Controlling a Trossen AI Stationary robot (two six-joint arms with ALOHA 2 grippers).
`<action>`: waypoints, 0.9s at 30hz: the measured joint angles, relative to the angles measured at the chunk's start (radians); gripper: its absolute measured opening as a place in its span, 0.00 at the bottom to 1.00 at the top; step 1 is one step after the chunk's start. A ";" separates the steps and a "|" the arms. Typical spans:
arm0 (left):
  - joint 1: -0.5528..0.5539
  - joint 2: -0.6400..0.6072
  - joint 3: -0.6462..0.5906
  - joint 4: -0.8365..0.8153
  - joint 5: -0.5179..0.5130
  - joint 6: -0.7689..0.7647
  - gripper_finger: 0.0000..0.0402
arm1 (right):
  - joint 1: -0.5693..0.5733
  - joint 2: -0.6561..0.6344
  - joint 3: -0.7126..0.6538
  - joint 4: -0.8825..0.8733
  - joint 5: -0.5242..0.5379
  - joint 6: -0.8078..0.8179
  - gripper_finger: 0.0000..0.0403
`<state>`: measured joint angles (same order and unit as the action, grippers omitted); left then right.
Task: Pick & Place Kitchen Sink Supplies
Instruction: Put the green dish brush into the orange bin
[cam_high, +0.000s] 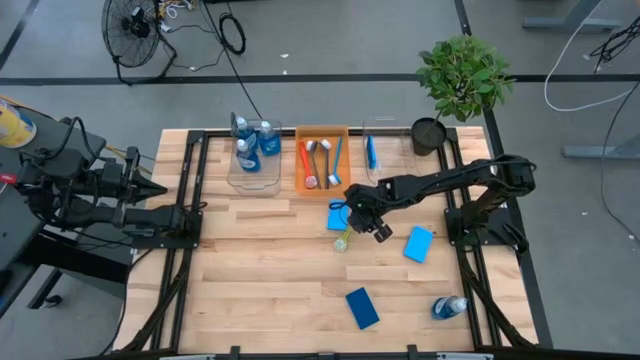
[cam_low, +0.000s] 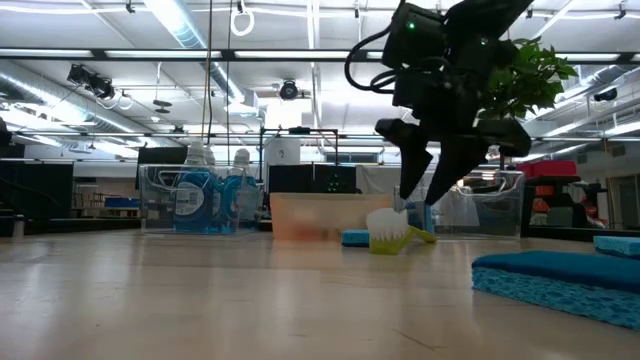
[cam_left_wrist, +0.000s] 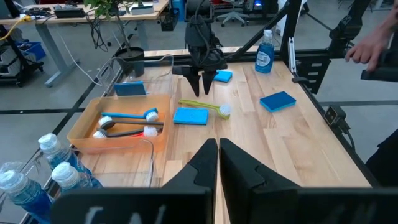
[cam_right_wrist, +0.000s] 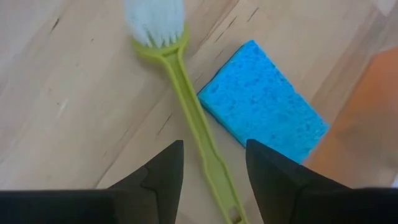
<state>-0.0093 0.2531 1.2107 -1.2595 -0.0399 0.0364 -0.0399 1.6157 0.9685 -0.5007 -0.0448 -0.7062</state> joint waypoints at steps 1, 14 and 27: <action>0.000 0.000 0.000 0.000 0.000 0.000 0.06 | -0.001 0.000 -0.006 0.007 0.000 -0.001 0.44; 0.000 0.000 0.000 0.000 0.000 0.000 0.06 | -0.019 0.016 -0.063 0.130 0.000 -0.036 0.44; 0.000 0.000 0.000 0.000 0.000 0.000 0.06 | -0.027 0.094 -0.064 0.150 -0.049 -0.071 0.44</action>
<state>-0.0094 0.2531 1.2110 -1.2594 -0.0395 0.0363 -0.0670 1.7100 0.9047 -0.3509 -0.0943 -0.7768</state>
